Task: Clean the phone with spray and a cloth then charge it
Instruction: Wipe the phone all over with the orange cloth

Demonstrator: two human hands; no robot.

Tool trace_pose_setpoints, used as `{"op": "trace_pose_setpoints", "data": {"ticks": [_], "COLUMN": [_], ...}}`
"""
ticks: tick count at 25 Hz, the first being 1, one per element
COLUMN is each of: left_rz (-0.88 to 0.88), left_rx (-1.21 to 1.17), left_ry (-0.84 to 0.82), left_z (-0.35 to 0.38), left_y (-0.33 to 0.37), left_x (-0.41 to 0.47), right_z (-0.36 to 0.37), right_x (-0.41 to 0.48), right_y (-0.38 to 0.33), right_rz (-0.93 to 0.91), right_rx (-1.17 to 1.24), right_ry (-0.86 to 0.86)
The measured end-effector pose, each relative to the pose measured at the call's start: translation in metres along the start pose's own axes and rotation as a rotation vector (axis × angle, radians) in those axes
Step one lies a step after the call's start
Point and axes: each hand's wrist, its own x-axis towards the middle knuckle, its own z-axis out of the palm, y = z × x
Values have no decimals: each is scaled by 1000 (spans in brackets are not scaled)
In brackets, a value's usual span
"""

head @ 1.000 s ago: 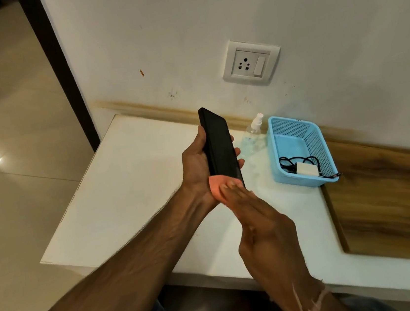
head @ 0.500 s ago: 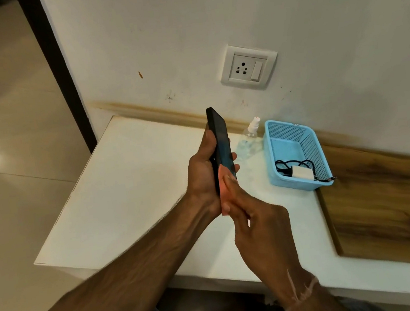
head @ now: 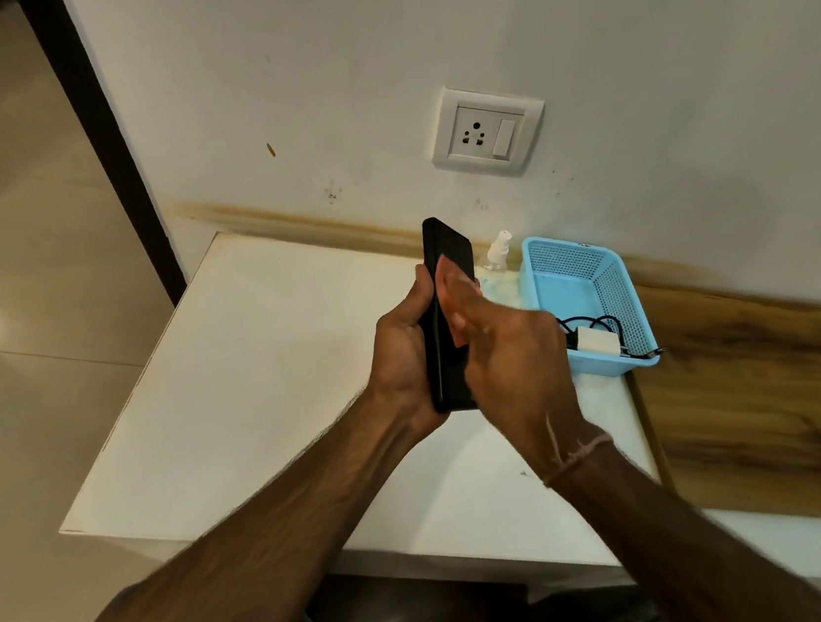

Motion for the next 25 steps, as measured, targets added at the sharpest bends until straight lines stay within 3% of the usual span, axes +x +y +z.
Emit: {"op": "trace_pose_setpoints", "data": {"ticks": [2,5,10,14,17,22,25], "left_rz": [-15,-44,-139,-107,-90,-184,-214], "left_rx": [-13,-62,-120,-115,-58,-95,-105], "left_ry": [-21,-90,-256,-275,-239,-242,-275], "left_z": [-3,-6,-7,-4,-6,-7,-5], "left_y": [9,17,13,9,12,16,15], "left_x": [0,1,-4,-3,-3,-5,-5], "right_z": [6,13,-8,-38,-40,-22,-34], "right_x": [-37,-72,-19,59,71,7,21], "right_y": [3,14,13,19,20,25,25], "right_rz": [-221,-406,-670,-727,-724,-1056,-1250], "right_rx": [-46,-172,-176,-298,-304,-224,-293], "right_ry": [4,19,20,15,13,-219,-293]}}
